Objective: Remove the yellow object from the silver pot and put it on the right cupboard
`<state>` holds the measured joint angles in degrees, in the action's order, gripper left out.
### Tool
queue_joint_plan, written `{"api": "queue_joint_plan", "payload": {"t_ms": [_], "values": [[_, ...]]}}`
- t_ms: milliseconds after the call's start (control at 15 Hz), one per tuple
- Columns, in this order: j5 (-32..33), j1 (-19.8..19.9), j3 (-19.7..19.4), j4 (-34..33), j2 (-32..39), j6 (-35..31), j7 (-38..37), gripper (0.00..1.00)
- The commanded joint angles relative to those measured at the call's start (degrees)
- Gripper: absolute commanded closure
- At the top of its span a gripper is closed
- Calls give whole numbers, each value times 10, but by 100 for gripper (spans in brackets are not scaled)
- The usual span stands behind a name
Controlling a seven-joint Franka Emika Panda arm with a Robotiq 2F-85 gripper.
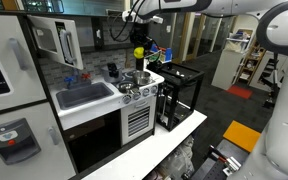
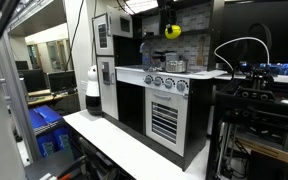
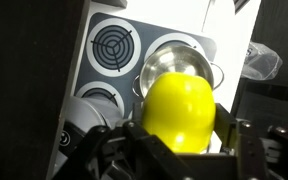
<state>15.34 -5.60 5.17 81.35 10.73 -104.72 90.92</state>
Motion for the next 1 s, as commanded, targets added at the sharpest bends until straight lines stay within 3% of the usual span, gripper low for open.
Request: {"api": "queue_joint_plan", "payload": {"t_ms": [0, 600, 933], "values": [[21, -13, 6, 31, -39, 5, -5, 57], [109, -42, 29, 131, -134, -7, -29, 57], [154, -26, 15, 169, -144, -56, 46, 57]]}}
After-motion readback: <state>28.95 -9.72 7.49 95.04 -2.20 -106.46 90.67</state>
